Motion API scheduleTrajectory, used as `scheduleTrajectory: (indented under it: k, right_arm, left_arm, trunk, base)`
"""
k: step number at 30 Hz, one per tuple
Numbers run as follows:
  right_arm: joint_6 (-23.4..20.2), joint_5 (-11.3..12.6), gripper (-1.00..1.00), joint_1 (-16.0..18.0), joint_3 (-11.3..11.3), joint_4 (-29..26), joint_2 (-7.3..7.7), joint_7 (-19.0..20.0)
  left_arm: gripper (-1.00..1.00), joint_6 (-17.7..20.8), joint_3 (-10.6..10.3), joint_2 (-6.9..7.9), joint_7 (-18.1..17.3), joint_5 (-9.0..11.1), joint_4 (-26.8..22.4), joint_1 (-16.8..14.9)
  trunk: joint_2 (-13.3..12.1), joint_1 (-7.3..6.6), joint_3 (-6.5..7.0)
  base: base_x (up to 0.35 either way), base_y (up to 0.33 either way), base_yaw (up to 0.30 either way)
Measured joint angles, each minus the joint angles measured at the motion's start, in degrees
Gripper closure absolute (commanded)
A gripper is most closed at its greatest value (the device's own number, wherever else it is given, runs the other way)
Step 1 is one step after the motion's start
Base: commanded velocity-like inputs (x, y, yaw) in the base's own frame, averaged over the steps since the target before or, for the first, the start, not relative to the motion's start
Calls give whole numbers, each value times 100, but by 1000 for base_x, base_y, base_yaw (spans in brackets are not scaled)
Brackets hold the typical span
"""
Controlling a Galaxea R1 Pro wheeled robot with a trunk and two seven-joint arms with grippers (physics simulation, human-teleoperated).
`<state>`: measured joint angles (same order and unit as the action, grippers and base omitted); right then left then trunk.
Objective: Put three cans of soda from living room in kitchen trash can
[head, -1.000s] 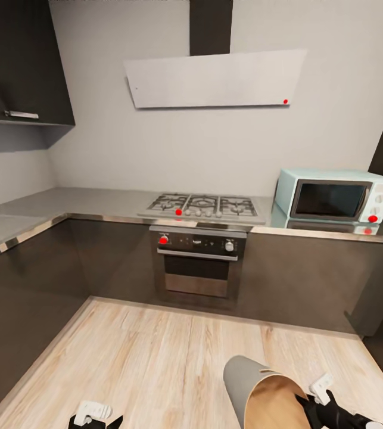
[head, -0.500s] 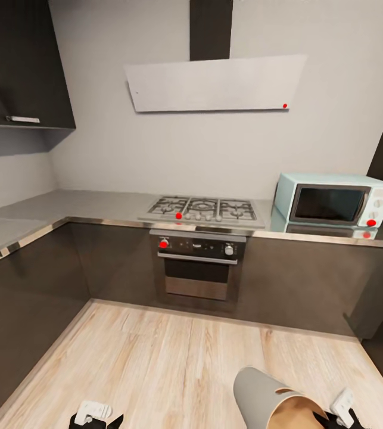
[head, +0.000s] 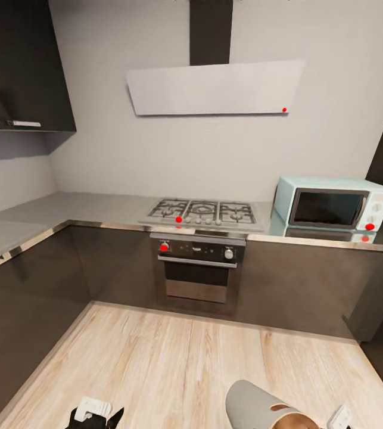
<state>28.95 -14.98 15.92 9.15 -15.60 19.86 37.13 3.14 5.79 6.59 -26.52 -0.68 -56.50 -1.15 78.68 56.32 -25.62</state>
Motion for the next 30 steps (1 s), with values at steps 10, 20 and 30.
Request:
scheduleTrajectory:
  k: [10, 20, 30]
  right_arm:
    - [-25, -4, 100, -4, -4, -9, -64, -315]
    - [-502, 530, 100, -2, 79, -68, -63, -319]
    - [-582, 602, 100, -2, 61, -79, -61, -305]
  left_arm:
    - [-100, -281, -25, -8, 15, -10, 7, 18]
    - [-100, -316, -25, -6, 8, -2, 4, 25]
    - [-100, -439, -25, 0, 0, -4, 7, 27]
  trunk:
    - [-401, -220, 177]
    - [-523, -286, 167]
    - [-523, -286, 79]
  base:
    - [0, 0, 0]
    - [0, 0, 0]
    - [0, 0, 0]
